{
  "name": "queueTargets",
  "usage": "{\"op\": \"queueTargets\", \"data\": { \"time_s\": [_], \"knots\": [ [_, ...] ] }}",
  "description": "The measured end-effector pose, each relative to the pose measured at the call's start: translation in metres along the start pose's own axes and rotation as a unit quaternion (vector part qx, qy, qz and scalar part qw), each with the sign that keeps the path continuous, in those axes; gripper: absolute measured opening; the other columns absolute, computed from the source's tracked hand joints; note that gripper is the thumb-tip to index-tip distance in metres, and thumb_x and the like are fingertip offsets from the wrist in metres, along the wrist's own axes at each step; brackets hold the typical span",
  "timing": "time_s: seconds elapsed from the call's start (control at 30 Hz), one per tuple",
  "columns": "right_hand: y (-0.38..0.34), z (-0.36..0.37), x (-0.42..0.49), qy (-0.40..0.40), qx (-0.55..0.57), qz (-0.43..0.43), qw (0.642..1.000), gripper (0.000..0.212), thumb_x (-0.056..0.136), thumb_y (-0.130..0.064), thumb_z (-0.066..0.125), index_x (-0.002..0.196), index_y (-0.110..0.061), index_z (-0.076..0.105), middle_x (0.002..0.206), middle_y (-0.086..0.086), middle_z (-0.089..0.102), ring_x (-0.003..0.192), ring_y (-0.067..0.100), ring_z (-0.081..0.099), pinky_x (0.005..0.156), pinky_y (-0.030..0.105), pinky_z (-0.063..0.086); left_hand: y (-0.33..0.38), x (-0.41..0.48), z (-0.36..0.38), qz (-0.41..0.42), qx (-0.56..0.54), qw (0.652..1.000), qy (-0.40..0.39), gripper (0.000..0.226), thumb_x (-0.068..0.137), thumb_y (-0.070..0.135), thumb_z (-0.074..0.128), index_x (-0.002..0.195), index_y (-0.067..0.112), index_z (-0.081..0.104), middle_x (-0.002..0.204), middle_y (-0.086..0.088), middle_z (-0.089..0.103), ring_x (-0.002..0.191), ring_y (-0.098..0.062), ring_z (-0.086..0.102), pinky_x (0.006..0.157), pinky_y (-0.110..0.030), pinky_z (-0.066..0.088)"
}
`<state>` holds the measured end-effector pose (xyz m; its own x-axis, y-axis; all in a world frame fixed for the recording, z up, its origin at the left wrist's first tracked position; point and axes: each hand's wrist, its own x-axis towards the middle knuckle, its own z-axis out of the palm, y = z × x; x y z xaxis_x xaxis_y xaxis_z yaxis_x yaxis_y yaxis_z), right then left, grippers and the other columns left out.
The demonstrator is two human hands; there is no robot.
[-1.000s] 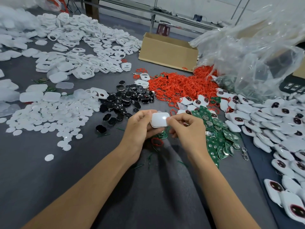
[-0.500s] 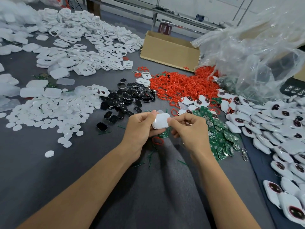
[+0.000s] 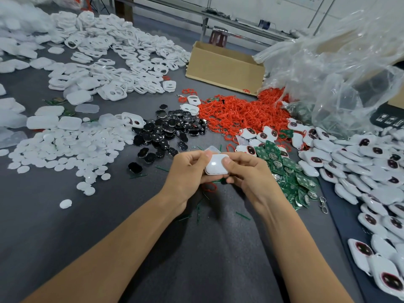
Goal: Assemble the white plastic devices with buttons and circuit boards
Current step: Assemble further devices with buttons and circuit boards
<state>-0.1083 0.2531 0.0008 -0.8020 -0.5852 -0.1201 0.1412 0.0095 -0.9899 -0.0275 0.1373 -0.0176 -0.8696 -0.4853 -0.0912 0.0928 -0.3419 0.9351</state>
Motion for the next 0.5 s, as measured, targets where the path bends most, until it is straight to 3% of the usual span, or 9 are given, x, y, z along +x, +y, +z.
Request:
{"op": "queueTargets", "data": {
  "time_s": [0.13, 0.3, 0.4, 0.5],
  "knots": [
    [-0.0001, 0.0, -0.0004, -0.006, 0.008, 0.001, 1.0, 0.009, 0.083, 0.0, 0.064, 0.09, -0.002, 0.068, 0.07, 0.007, 0.062, 0.053, 0.009, 0.053, 0.05, 0.015, 0.046, -0.0001, -0.0002, -0.0003, -0.002, 0.005, 1.0, -0.003, 0.021, 0.1, 0.011, 0.049, 0.098, 0.004, 0.068, 0.103, -0.024, 0.07, 0.088, -0.028, 0.071, 0.073, -0.029, 0.06],
    [0.0001, 0.0042, -0.0005, 0.027, -0.054, -0.047, 0.997, 0.013, 0.086, 0.0, 0.062, 0.094, -0.007, 0.069, 0.082, 0.014, 0.06, 0.055, 0.011, 0.051, 0.048, 0.019, 0.044, 0.0012, -0.0008, 0.0006, -0.012, -0.006, 1.0, -0.023, 0.026, 0.101, 0.011, 0.045, 0.113, -0.002, 0.064, 0.111, -0.021, 0.068, 0.09, -0.029, 0.071, 0.079, -0.028, 0.059],
    [0.0, 0.0039, -0.0014, 0.033, -0.112, -0.098, 0.988, 0.015, 0.087, -0.002, 0.064, 0.093, -0.013, 0.072, 0.075, 0.006, 0.065, 0.052, 0.01, 0.049, 0.048, 0.019, 0.043, 0.0032, 0.0003, 0.0002, -0.033, -0.025, 0.999, -0.034, 0.027, 0.1, 0.009, 0.046, 0.119, -0.004, 0.061, 0.12, -0.007, 0.066, 0.092, -0.024, 0.071, 0.08, -0.028, 0.058],
    [-0.0026, -0.0002, -0.0026, 0.009, -0.158, -0.098, 0.983, 0.021, 0.079, -0.007, 0.074, 0.097, -0.018, 0.072, 0.061, 0.001, 0.065, 0.049, 0.01, 0.051, 0.052, 0.018, 0.044, 0.0055, 0.0012, -0.0012, -0.056, -0.051, 0.996, -0.043, 0.027, 0.101, 0.008, 0.043, 0.117, -0.004, 0.061, 0.112, -0.007, 0.069, 0.084, -0.014, 0.071, 0.077, -0.025, 0.059]
  ]
}}
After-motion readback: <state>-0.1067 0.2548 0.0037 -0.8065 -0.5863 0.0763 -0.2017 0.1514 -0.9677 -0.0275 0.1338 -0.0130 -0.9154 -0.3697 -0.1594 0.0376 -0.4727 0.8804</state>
